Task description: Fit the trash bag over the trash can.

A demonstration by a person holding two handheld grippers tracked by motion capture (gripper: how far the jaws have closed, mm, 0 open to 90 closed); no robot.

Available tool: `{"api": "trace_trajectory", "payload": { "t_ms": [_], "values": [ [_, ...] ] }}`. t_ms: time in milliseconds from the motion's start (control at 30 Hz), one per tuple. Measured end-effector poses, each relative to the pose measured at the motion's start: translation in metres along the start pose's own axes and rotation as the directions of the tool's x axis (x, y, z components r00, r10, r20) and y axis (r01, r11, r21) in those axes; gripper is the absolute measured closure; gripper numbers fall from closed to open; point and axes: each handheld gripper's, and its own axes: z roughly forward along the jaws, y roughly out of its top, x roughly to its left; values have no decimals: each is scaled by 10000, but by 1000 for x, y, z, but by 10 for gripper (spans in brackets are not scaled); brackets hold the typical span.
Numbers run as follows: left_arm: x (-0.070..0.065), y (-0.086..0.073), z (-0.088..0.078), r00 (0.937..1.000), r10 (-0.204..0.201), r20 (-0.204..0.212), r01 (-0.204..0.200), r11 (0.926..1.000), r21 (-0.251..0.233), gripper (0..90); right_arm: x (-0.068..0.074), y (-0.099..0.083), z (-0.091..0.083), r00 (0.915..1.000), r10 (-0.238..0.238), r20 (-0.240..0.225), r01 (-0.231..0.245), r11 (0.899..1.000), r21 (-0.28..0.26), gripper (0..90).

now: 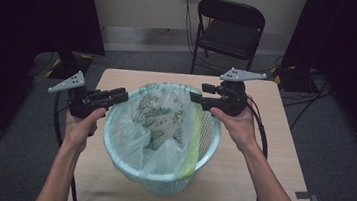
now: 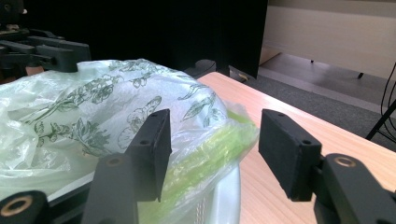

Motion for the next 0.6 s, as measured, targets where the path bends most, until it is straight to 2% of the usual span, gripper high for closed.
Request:
{"api": "trace_trajectory", "payload": {
  "t_ms": [133, 200, 300, 400, 433, 467, 600],
  "values": [
    [-3, -1, -7, 9998, 141, -146, -141, 9999, -3, 724, 1, 1, 4, 9999, -133, -73, 134, 9998, 166, 497],
    [-7, -3, -14, 9998, 70, -173, -71, 10000, -66, 727, 2, 2, 5, 9997, -235, -45, 236, 9995, 210, 566],
    [-10, -5, -20, 9997, 166, -170, -168, 9998, -119, 724, 4, 4, 8, 9988, -493, 71, 491, 9984, 294, 652],
    [-11, -7, -22, 9998, 133, -151, -136, 9997, -205, 722, 6, 8, 10, 9963, -750, 427, 737, 9968, 312, 777],
    [-11, -7, -21, 9997, 151, -177, -155, 9997, -208, 722, 6, 9, 10, 9962, -786, 373, 778, 9967, 221, 865],
    [-11, -7, -21, 9997, 185, -176, -189, 9996, -210, 722, 5, 9, 9, 9968, -774, 197, 771, 9969, 170, 886],
    [-11, -7, -21, 9997, 166, -183, -170, 9997, -200, 722, 4, 6, 4, 9972, -685, 304, 685, 9977, 11, 900]
  ]
}}
